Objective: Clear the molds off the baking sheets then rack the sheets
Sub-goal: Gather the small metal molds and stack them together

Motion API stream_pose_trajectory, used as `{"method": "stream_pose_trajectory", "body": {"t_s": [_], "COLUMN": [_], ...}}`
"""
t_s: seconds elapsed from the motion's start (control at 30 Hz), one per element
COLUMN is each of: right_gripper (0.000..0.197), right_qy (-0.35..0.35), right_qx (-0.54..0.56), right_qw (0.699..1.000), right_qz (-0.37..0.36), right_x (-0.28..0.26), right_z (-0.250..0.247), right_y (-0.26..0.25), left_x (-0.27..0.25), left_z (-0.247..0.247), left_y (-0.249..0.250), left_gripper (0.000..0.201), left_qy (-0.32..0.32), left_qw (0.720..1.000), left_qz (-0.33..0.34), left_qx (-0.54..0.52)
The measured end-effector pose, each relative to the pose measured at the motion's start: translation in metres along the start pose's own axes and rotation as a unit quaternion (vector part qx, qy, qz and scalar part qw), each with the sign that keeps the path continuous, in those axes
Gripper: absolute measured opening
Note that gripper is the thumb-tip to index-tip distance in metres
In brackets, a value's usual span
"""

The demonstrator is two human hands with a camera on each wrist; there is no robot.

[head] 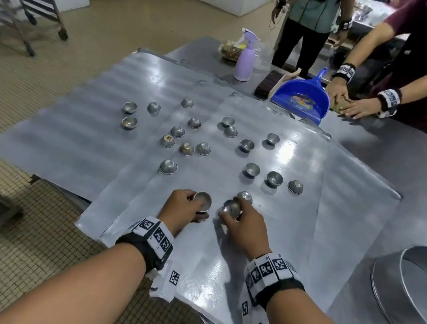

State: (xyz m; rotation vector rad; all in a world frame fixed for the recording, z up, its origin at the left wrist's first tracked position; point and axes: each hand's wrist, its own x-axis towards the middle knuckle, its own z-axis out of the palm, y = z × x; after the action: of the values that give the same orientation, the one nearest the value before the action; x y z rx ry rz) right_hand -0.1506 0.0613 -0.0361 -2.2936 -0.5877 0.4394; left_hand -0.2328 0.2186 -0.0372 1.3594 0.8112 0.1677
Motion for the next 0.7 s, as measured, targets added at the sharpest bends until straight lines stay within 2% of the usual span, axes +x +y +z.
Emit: {"method": "stream_pose_trajectory", "body": {"t_s": [0.2, 0.27, 0.4, 0.5, 0.57, 0.7], "right_gripper": [0.060, 0.063, 0.064, 0.069, 0.064, 0.038], "right_qy": [0.012, -0.003, -0.028, -0.040, -0.029, 0.073], "right_qx": [0.032, 0.026, -0.009, -0.006, 0.010, -0.002], "right_qw": [0.998, 0.998, 0.997, 0.997, 0.998, 0.997], "right_qz": [-0.043, -0.055, -0.073, -0.068, -0.062, -0.019], "right_x": [0.008, 0.010, 0.011, 0.012, 0.014, 0.024], "right_z": [0.000, 0.002, 0.007, 0.007, 0.006, -0.005], "right_y": [-0.017, -0.023, -0.026, -0.023, -0.018, 0.001], "left_x": [0.005, 0.006, 0.011, 0.013, 0.016, 0.020], "left_z": [0.003, 0.006, 0.012, 0.013, 0.013, 0.013], "left_y": [0.009, 0.011, 0.011, 0.009, 0.005, -0.001], "left_gripper": [0.015, 0.015, 0.029, 0.028, 0.026, 0.018], "left_qy": [-0.006, -0.012, -0.007, 0.002, 0.010, -0.006], "left_qw": [0.999, 0.999, 0.992, 0.990, 0.988, 0.989], "left_qz": [-0.024, -0.029, -0.060, -0.066, -0.078, -0.071], "left_qx": [-0.032, -0.030, -0.107, -0.126, -0.134, -0.130]}}
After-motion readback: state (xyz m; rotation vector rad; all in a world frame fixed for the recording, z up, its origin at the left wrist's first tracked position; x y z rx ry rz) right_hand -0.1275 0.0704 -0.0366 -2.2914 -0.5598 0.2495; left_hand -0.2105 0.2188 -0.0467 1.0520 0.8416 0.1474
